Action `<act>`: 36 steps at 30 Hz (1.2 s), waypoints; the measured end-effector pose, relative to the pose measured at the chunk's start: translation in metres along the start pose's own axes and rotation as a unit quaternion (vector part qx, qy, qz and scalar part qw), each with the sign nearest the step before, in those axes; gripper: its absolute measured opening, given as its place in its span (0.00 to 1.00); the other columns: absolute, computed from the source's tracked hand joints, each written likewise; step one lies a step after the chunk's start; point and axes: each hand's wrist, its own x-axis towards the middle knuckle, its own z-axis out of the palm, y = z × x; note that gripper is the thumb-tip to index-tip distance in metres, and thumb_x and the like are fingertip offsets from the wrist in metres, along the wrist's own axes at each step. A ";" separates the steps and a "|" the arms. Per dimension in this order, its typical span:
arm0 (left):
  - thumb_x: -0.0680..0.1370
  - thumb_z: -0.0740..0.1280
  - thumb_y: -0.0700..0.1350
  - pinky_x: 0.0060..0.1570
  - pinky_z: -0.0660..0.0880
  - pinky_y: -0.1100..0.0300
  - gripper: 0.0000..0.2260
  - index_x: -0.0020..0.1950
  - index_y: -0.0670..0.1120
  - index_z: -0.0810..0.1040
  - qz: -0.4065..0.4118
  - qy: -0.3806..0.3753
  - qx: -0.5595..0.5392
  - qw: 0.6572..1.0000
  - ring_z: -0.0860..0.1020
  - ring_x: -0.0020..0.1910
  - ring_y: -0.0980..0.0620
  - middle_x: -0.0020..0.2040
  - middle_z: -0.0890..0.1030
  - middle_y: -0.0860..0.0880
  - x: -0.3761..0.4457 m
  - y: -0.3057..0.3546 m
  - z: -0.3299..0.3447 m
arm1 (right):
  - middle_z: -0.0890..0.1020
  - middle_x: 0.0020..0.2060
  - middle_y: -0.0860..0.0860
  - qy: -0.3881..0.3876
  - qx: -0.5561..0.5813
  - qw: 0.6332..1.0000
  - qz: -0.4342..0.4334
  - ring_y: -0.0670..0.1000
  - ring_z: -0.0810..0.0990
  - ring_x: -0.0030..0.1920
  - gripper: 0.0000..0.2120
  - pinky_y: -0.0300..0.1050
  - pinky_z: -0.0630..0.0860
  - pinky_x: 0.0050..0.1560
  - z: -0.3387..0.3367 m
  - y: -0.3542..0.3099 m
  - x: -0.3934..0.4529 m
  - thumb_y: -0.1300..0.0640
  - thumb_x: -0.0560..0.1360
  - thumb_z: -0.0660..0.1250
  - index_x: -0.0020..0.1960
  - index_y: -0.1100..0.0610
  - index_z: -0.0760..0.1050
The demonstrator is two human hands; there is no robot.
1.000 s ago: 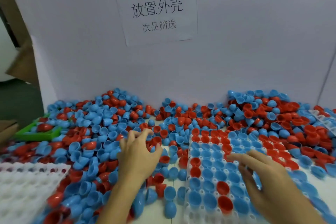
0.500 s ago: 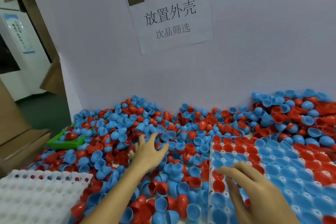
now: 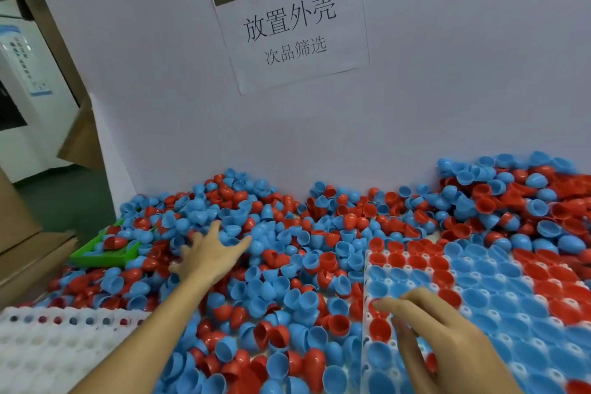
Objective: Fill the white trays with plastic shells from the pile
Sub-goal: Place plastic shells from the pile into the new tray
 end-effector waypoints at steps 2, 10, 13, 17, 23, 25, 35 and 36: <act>0.71 0.62 0.75 0.69 0.66 0.34 0.39 0.77 0.60 0.59 0.058 -0.015 -0.049 0.997 0.64 0.74 0.34 0.78 0.63 0.43 -0.010 0.011 0.005 | 0.75 0.38 0.39 -0.008 -0.004 1.000 0.000 0.29 0.62 0.29 0.13 0.19 0.58 0.30 0.000 -0.001 0.001 0.59 0.67 0.70 0.49 0.46 0.83; 0.63 0.70 0.76 0.71 0.51 0.27 0.48 0.77 0.73 0.48 0.155 -0.179 0.046 0.970 0.34 0.77 0.30 0.81 0.35 0.49 -0.026 0.045 -0.009 | 0.77 0.39 0.40 0.004 -0.028 1.000 -0.013 0.39 0.75 0.30 0.25 0.31 0.73 0.28 0.006 0.003 -0.002 0.67 0.60 0.81 0.50 0.45 0.83; 0.67 0.72 0.69 0.73 0.56 0.32 0.40 0.76 0.68 0.60 0.173 -0.242 0.145 0.943 0.39 0.77 0.29 0.81 0.41 0.44 -0.029 0.059 -0.002 | 0.76 0.39 0.38 -0.019 -0.014 1.000 -0.017 0.38 0.75 0.31 0.30 0.32 0.74 0.29 0.007 0.002 -0.001 0.66 0.59 0.81 0.52 0.41 0.79; 0.71 0.72 0.61 0.72 0.60 0.37 0.31 0.73 0.64 0.66 0.151 -0.214 0.114 0.958 0.47 0.77 0.29 0.79 0.47 0.42 -0.025 0.065 -0.001 | 0.74 0.39 0.37 -0.055 -0.002 0.998 -0.018 0.36 0.73 0.32 0.31 0.26 0.71 0.32 0.006 0.002 -0.003 0.63 0.59 0.82 0.54 0.39 0.76; 0.71 0.72 0.58 0.71 0.62 0.39 0.20 0.63 0.63 0.74 0.150 -0.176 0.060 0.971 0.50 0.76 0.29 0.78 0.53 0.43 -0.029 0.060 0.010 | 0.77 0.38 0.40 -0.037 -0.003 0.999 -0.020 0.39 0.75 0.31 0.27 0.32 0.74 0.28 0.007 0.000 -0.002 0.63 0.59 0.83 0.51 0.42 0.81; 0.71 0.72 0.56 0.67 0.65 0.43 0.12 0.53 0.62 0.76 0.164 -0.142 0.031 0.976 0.55 0.74 0.32 0.75 0.59 0.45 -0.034 0.056 0.013 | 0.77 0.38 0.40 -0.031 -0.005 0.999 -0.014 0.40 0.76 0.30 0.26 0.33 0.75 0.27 0.006 -0.001 -0.002 0.65 0.59 0.82 0.50 0.43 0.82; 0.72 0.68 0.68 0.63 0.71 0.36 0.28 0.70 0.63 0.68 0.107 -0.121 0.057 0.985 0.51 0.76 0.32 0.80 0.46 0.45 -0.051 0.074 0.028 | 0.77 0.39 0.39 -0.046 0.000 0.999 -0.004 0.39 0.76 0.31 0.25 0.33 0.76 0.28 0.006 -0.004 -0.002 0.65 0.61 0.81 0.51 0.42 0.81; 0.73 0.68 0.67 0.61 0.72 0.37 0.24 0.66 0.63 0.70 0.104 -0.100 0.054 0.988 0.54 0.75 0.34 0.79 0.50 0.46 -0.052 0.074 0.030 | 0.77 0.39 0.39 -0.045 0.000 0.999 -0.004 0.39 0.76 0.31 0.26 0.33 0.76 0.28 0.006 -0.004 -0.002 0.65 0.61 0.81 0.51 0.41 0.81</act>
